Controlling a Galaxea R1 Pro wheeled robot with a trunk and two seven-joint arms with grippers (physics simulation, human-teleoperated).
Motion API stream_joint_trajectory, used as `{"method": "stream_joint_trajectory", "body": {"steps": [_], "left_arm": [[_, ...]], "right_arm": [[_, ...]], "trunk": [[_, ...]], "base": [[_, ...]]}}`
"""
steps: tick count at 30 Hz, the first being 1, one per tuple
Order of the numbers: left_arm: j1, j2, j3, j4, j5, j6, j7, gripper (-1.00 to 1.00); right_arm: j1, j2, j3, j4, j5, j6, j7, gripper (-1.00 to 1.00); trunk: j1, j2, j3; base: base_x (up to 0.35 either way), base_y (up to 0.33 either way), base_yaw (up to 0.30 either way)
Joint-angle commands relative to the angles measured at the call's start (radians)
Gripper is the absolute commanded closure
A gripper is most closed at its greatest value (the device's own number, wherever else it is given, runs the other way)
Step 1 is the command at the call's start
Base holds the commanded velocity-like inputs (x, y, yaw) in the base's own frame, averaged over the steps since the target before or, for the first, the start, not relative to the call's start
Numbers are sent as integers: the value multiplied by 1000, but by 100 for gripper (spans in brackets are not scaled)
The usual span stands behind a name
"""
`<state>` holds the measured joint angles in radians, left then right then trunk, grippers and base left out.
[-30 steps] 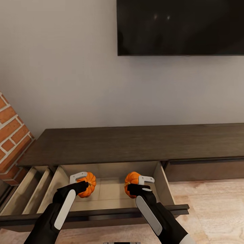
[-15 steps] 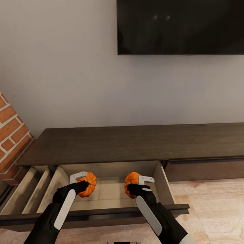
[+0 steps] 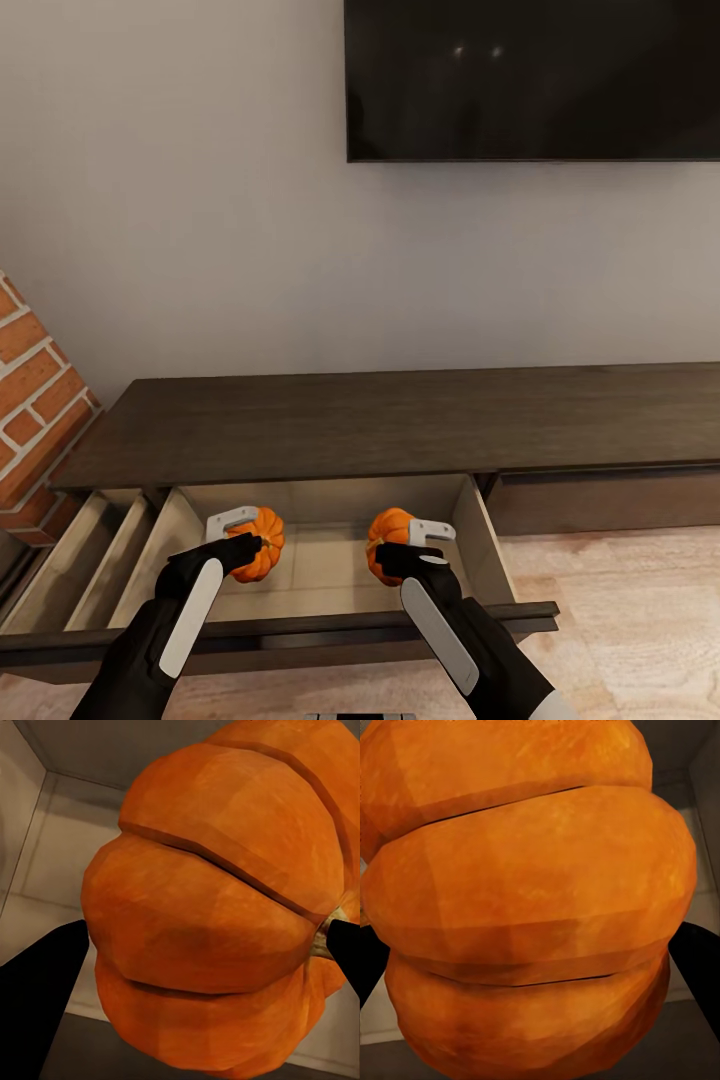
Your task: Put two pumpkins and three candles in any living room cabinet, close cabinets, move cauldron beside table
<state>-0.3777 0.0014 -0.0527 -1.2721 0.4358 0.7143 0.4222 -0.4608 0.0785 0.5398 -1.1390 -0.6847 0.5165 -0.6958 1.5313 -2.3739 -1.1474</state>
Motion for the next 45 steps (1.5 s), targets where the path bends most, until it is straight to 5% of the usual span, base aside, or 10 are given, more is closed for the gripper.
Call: {"method": "stream_joint_trajectory", "body": {"steps": [1, 17, 28, 45], "left_arm": [[0, 0, -1, -1, 10, 2, 9, 100], [-2, 2, 1, 12, 28, 16, -1, 100], [-7, 10, 9, 70, 30, 30, -3, 100], [-9, 10, 10, 75, 22, 30, 6, 100]], "right_arm": [[-1, 0, 2, -2, -7, 2, -8, 100], [-2, 2, -1, -36, -17, 85, -46, 100], [-78, 2, -3, -23, -147, 162, -137, 100], [-125, 16, -1, 69, -143, 159, -126, 100]], "trunk": [[0, 0, -1], [0, 0, -1], [4, -7, -4], [30, -56, -26]], "base": [[0, 0, 0], [0, 0, 0], [0, 0, 0], [0, 0, 0]]}}
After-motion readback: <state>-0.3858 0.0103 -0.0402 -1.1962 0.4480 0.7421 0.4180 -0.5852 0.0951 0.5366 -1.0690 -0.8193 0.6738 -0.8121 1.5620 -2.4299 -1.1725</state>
